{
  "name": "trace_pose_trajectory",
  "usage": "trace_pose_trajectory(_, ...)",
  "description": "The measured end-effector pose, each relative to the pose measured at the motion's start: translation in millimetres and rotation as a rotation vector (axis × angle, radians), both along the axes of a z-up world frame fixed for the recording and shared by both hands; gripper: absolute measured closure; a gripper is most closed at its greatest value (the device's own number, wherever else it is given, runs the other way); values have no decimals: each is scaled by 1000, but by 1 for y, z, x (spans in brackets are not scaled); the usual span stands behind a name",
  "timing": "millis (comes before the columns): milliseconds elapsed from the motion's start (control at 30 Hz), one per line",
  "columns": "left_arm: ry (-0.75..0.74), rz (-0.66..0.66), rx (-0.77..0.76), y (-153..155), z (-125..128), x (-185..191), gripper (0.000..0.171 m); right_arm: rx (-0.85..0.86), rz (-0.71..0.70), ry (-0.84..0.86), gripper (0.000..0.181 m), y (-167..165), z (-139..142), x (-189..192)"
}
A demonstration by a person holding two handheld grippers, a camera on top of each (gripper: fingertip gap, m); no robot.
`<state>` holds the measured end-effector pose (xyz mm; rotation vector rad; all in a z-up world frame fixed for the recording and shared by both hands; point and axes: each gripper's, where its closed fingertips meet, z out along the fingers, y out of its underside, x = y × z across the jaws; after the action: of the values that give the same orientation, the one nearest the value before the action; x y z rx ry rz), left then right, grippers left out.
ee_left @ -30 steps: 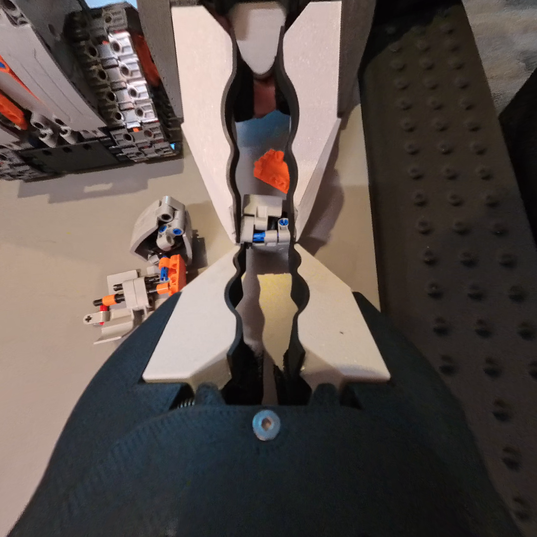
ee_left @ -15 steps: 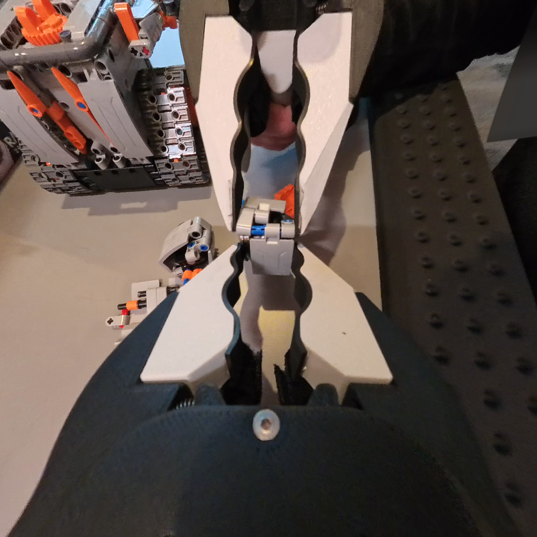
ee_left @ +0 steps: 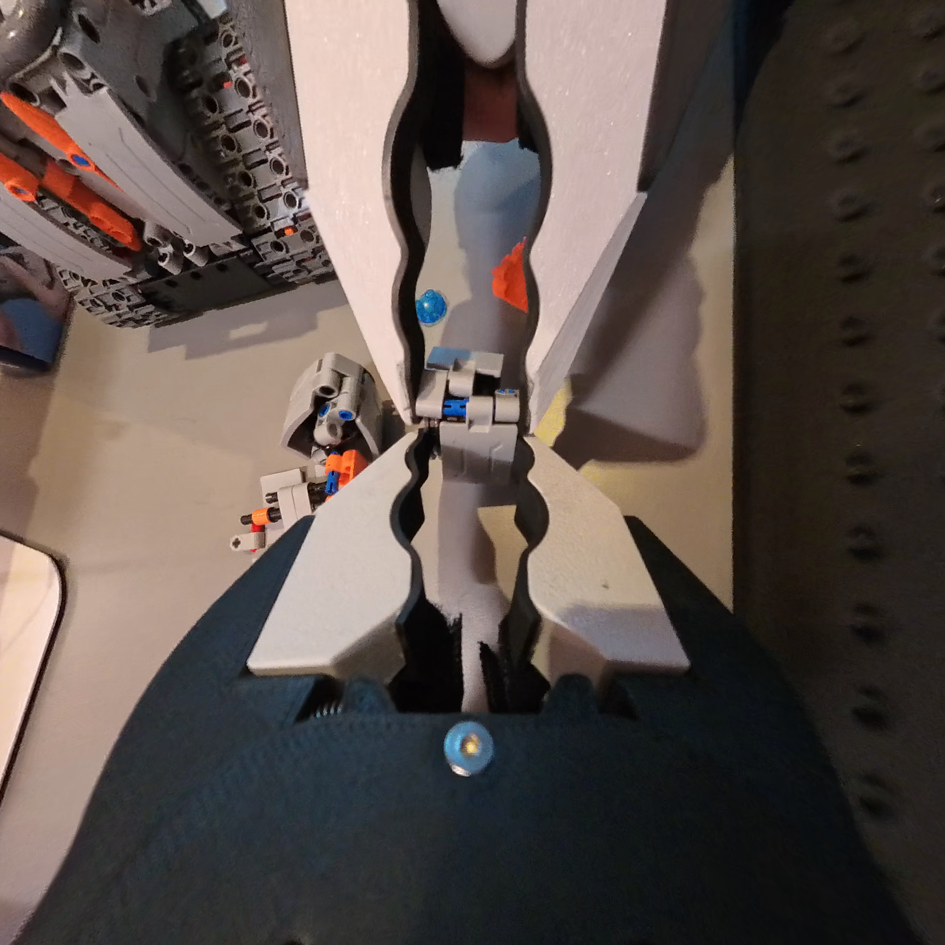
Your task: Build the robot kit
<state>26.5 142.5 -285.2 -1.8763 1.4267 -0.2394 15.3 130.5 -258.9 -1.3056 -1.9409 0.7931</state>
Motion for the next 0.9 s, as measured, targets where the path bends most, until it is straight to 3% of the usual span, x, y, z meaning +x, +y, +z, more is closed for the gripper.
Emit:
trace_pose_trajectory(467, 74, -19, 17, -1, -6, 1, 143, 127, 42, -48, 154, -3, -6, 1)
trace_pose_trajectory(533, 41, -3, -26, -1, -6, 0, 142, 51, 29, -31, 153, -2, -5, 1)
trace_pose_trajectory(700, -62, 37, 54, 11, 15, -6, 140, -197, -54, 78, 153, 14, 13, -1)
trace_pose_trajectory(900, -17, 37, 31, 10, 2, -9, 142, -249, -52, 29, 151, 14, 0, 0)
